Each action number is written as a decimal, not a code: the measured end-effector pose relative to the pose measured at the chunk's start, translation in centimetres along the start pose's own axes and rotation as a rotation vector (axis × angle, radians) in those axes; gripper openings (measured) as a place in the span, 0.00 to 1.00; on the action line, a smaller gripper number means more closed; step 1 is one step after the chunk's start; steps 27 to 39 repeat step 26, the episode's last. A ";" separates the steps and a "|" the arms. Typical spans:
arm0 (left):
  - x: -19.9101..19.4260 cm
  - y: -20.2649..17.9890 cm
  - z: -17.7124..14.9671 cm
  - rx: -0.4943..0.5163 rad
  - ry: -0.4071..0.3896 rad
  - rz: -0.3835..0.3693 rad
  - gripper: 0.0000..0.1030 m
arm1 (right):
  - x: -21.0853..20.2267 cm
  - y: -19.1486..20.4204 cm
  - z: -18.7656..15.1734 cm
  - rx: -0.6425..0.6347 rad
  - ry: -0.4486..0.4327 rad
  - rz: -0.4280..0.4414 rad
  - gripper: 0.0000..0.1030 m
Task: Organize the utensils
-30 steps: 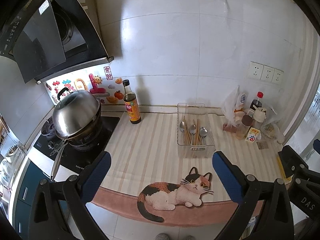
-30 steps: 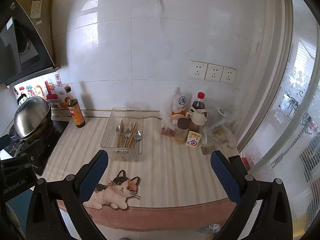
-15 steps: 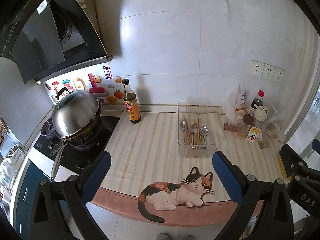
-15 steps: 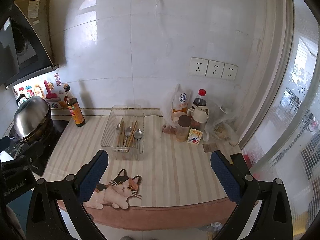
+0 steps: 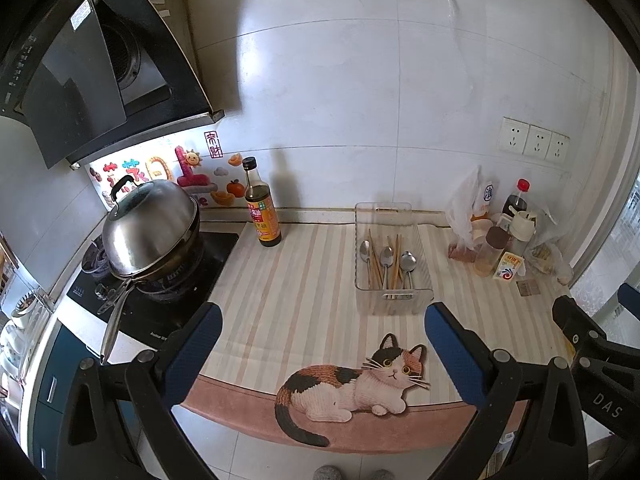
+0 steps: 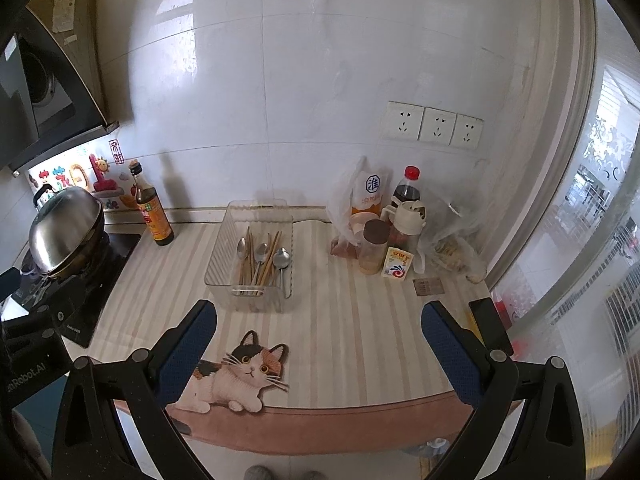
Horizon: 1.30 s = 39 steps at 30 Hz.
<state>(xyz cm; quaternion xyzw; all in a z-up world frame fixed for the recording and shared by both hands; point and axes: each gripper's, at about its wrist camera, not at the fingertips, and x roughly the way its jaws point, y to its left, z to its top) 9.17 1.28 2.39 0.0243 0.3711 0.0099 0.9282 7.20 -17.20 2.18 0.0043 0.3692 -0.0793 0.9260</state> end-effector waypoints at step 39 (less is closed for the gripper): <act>0.4 0.2 -0.4 -0.011 0.007 -0.011 1.00 | 0.2 0.5 0.1 0.009 0.009 0.012 1.00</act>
